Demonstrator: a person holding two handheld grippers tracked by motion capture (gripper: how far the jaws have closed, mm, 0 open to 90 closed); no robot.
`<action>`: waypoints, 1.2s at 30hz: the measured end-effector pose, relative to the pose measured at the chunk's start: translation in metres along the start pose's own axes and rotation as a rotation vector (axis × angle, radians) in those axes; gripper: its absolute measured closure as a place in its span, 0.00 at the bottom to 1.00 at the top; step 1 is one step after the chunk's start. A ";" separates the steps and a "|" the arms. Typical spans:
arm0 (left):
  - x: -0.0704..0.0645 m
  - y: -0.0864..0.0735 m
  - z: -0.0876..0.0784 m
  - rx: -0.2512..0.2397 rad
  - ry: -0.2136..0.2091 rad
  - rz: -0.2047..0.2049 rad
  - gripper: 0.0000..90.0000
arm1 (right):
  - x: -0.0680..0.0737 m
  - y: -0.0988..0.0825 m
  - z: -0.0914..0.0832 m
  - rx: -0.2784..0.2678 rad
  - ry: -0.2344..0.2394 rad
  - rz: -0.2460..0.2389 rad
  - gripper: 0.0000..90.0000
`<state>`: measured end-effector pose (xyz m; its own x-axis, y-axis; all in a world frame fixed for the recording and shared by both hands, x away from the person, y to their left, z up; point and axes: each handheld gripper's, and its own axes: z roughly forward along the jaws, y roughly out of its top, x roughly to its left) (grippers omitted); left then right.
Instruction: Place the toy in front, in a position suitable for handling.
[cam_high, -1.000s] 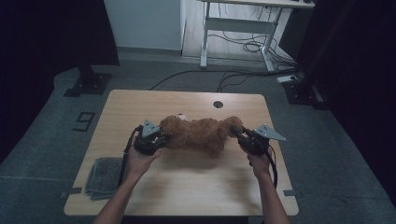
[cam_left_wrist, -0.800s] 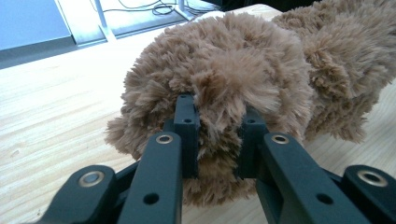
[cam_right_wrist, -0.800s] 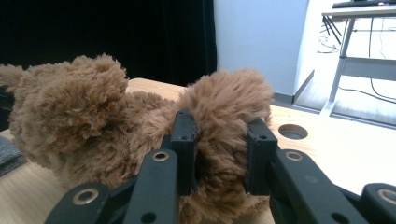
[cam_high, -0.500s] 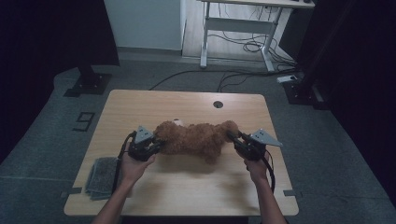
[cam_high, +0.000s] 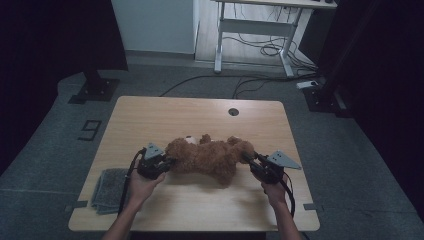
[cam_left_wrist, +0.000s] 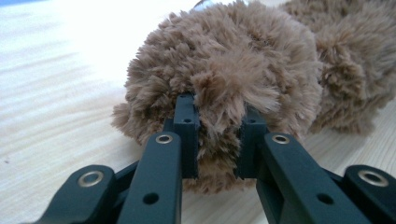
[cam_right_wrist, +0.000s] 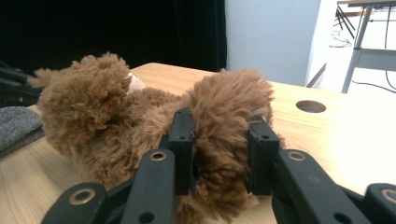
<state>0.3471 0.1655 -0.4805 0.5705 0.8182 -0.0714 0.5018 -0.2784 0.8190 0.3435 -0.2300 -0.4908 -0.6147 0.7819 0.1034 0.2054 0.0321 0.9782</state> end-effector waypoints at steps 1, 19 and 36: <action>-0.001 -0.001 0.001 0.004 -0.002 0.000 0.84 | -0.001 -0.001 -0.001 -0.001 0.000 0.008 0.76; 0.011 -0.009 -0.032 -0.046 -0.017 -0.072 0.44 | -0.004 -0.022 -0.008 -0.018 -0.010 0.074 0.58; 0.046 -0.059 -0.086 0.060 0.183 -0.143 0.29 | -0.005 -0.032 -0.012 -0.011 -0.039 0.132 0.37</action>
<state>0.2881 0.2625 -0.4834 0.3666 0.9273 -0.0752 0.6099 -0.1785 0.7721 0.3311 -0.2422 -0.5208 -0.5527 0.8026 0.2245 0.2740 -0.0794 0.9585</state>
